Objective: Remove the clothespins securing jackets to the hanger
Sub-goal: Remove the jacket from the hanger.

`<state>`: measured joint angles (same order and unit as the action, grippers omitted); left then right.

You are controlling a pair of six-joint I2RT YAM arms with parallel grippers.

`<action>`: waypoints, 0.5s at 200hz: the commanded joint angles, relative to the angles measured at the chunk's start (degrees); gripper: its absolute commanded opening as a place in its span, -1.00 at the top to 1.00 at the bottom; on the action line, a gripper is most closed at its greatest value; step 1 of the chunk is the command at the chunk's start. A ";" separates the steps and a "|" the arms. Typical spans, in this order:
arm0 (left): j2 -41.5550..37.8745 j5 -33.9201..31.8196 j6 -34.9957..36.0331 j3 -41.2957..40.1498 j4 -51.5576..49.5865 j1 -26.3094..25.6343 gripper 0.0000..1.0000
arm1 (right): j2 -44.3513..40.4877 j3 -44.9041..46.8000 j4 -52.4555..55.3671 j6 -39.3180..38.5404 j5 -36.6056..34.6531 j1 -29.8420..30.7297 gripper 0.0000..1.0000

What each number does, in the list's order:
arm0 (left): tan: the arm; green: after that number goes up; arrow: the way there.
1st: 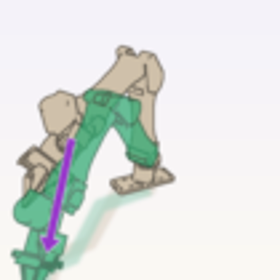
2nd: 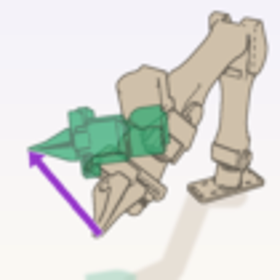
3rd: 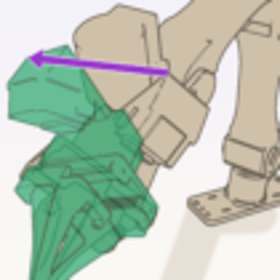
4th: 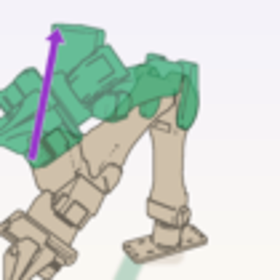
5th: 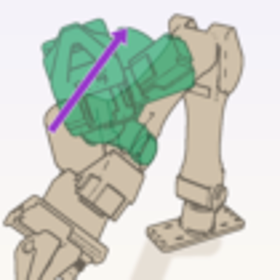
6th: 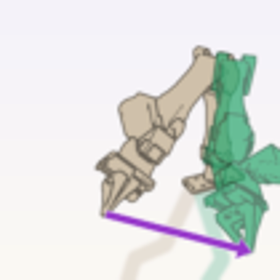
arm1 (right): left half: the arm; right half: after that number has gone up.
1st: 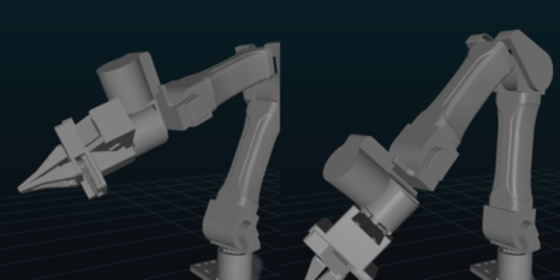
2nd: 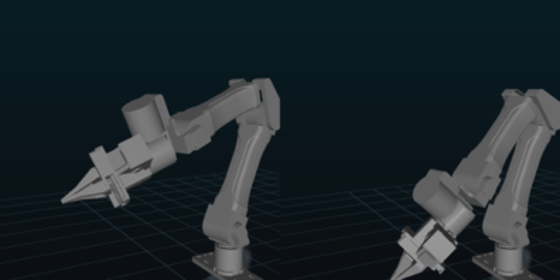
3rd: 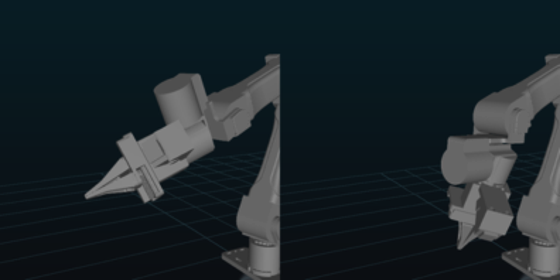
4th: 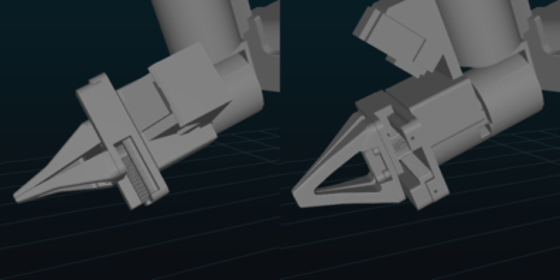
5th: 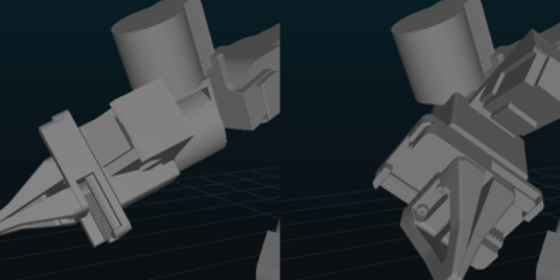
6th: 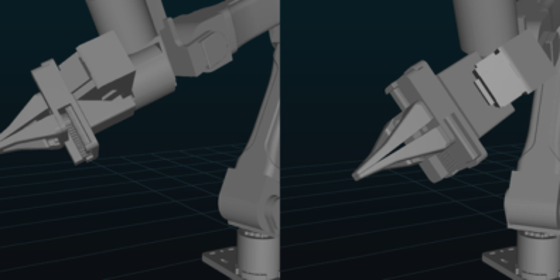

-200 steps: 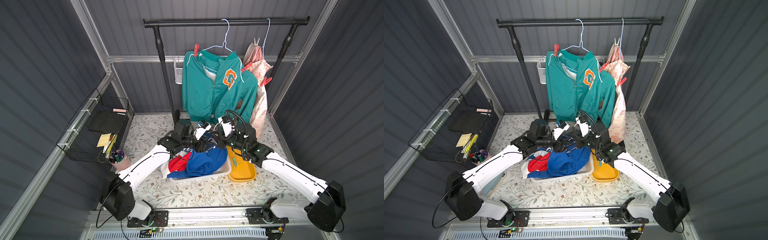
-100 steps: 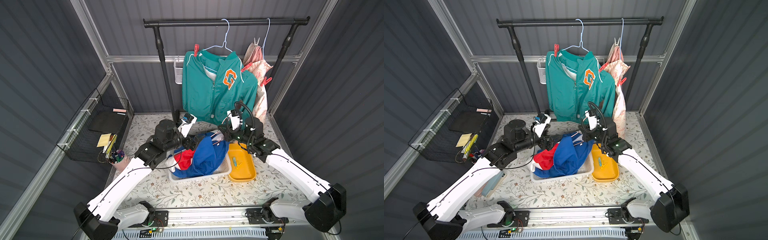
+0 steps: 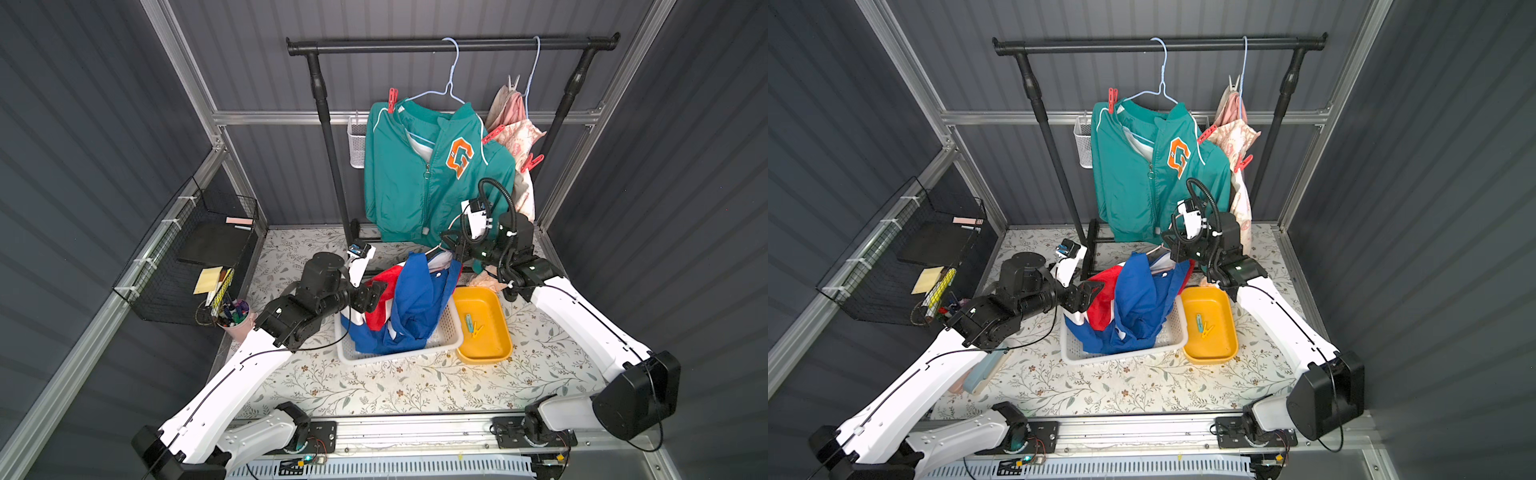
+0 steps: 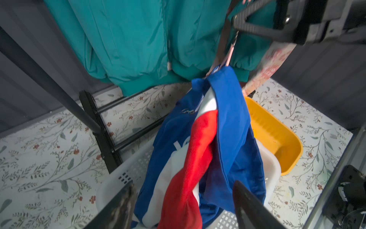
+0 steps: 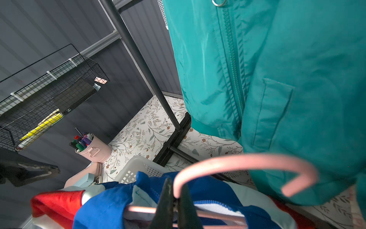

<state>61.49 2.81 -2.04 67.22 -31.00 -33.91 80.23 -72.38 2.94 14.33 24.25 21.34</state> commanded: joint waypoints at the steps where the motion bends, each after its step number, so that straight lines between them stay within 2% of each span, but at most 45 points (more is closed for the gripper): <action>1: 0.91 -1.79 -1.16 -0.95 -0.62 0.16 -0.43 | -0.22 -1.84 -1.46 -0.79 1.15 -0.75 1.00; 24: 2.23 -4.57 -1.32 -1.99 -0.53 0.30 -0.23 | -0.51 -1.69 -1.21 -0.85 1.25 -1.20 1.00; 42: 2.26 -4.13 -1.30 -2.36 -0.31 0.25 -0.07 | -0.51 -1.80 -0.92 -1.06 1.15 -1.61 1.00; 77: 0.39 -2.54 -1.38 -3.31 -0.42 0.25 -0.15 | 0.34 -2.61 -0.92 -1.14 1.50 -2.23 1.00; 100: -0.35 -2.23 -1.34 -3.60 -0.90 0.25 -0.12 | 1.11 -3.34 -1.00 -1.14 1.68 -2.36 1.00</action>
<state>62.94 -0.05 -3.05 64.12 -30.96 -33.91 80.53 -72.77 3.73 14.31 25.78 19.73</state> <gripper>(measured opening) 0.575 0.066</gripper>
